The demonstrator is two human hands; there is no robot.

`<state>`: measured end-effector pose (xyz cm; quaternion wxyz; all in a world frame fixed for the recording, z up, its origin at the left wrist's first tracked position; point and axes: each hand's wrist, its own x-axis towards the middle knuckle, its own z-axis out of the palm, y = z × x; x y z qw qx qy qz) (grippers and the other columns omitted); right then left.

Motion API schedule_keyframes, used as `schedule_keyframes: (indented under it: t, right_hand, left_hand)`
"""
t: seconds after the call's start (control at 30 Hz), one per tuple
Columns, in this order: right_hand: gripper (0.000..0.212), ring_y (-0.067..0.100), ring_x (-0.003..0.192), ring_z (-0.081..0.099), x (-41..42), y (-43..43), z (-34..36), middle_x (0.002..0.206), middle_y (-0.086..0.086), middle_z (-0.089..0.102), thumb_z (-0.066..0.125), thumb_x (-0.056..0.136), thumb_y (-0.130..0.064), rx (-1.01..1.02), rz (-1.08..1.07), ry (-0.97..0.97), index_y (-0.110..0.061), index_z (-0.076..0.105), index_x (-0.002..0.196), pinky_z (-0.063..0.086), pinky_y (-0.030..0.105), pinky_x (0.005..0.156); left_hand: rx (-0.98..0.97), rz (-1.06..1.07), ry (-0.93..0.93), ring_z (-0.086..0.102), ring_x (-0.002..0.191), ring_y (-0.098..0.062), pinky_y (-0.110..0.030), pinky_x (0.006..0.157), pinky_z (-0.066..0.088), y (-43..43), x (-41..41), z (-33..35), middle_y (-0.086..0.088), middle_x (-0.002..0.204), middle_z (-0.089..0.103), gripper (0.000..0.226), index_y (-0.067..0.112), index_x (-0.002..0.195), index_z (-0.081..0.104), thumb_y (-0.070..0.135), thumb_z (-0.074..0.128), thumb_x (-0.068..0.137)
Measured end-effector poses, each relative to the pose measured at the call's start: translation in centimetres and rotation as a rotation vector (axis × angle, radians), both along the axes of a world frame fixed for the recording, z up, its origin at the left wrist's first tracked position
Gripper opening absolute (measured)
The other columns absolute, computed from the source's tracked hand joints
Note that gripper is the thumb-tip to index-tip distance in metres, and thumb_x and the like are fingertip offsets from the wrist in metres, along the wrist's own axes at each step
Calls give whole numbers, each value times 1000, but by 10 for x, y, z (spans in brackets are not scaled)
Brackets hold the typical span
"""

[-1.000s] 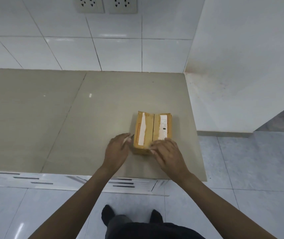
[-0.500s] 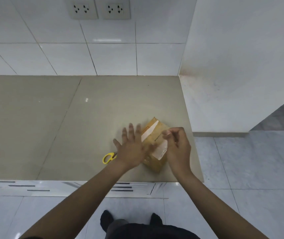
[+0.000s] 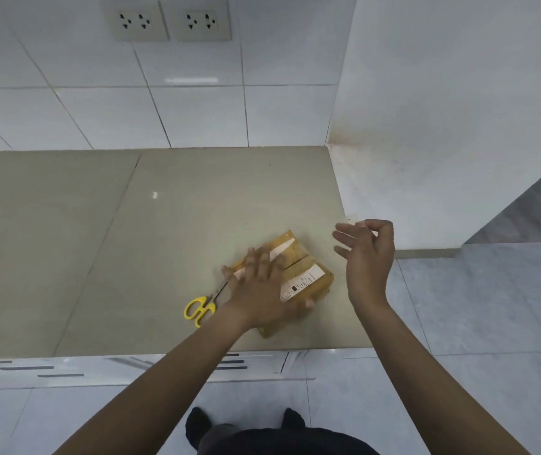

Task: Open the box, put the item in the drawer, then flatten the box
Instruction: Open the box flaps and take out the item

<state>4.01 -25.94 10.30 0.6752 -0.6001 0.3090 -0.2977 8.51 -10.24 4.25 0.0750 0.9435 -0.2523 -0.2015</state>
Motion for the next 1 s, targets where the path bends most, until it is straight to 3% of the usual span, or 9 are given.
schedule_keyframes:
  t: [0.07,0.17,0.33,0.43,0.57,0.63,0.77,0.9,1.0]
  right_hand:
    - [12,22,82,73,-1,-6,1,95,13,72,39,97,-12,35,-37,-16,-19,46,90,58,39,71]
    - [14,27,83,73,-2,-26,4,95,17,71,38,97,-11,78,-135,-62,-20,44,88,59,40,68]
    - [16,28,84,73,-9,-55,11,98,20,69,34,97,-12,64,-297,-110,-23,43,88,59,41,69]
    - [17,23,85,72,-13,-69,18,97,14,70,33,97,-15,-51,-378,-157,-27,41,88,59,37,71]
    - [9,10,84,68,-15,-83,9,91,-2,68,37,99,-19,-345,-385,-96,-19,43,93,55,33,73]
    - [11,4,68,57,-14,-83,-9,81,-6,61,39,101,-18,-511,-331,21,-10,45,97,48,30,65]
    - [11,28,64,57,-17,-65,-66,75,5,58,38,101,-18,-752,-99,340,-11,46,97,35,31,58]
    - [26,35,92,61,-27,-27,-108,97,15,65,49,91,-9,-895,244,607,-6,52,117,49,41,73]
    - [36,41,98,62,-38,0,-134,102,20,66,61,75,-9,-1068,419,671,-3,55,110,53,46,87]
  left_hand:
    - [101,-95,-113,-28,143,-32,-79,98,-10,5,-4,-17,-5,158,-25,114,31,149,-13,88,38,65]
    - [53,-113,-267,-17,146,-32,-78,101,-2,18,-2,-30,-6,161,-14,107,33,150,-7,82,40,68]
    - [57,-83,-290,-10,147,-33,-78,101,1,16,-4,-30,-7,162,-6,103,30,151,-2,77,40,69]
    - [85,-50,-290,-11,147,-33,-78,101,0,10,-5,-28,-8,162,-8,102,28,151,-3,79,34,70]
    - [87,-1,-301,13,146,-37,-80,96,13,7,-8,-32,-11,160,18,102,24,150,22,80,35,65]
    - [79,25,-309,24,143,-39,-81,93,17,6,-10,-34,-12,156,29,102,22,147,32,79,38,62]
    - [76,70,-300,20,144,-39,-78,93,6,1,-16,-33,-13,157,26,102,21,147,31,77,40,63]
    - [56,158,-256,21,144,-40,-79,94,7,-4,-21,-35,-14,156,28,100,20,146,33,77,42,64]
    - [49,233,-223,-4,147,-38,-80,97,0,-11,-20,-33,-12,161,4,102,23,151,12,79,36,69]
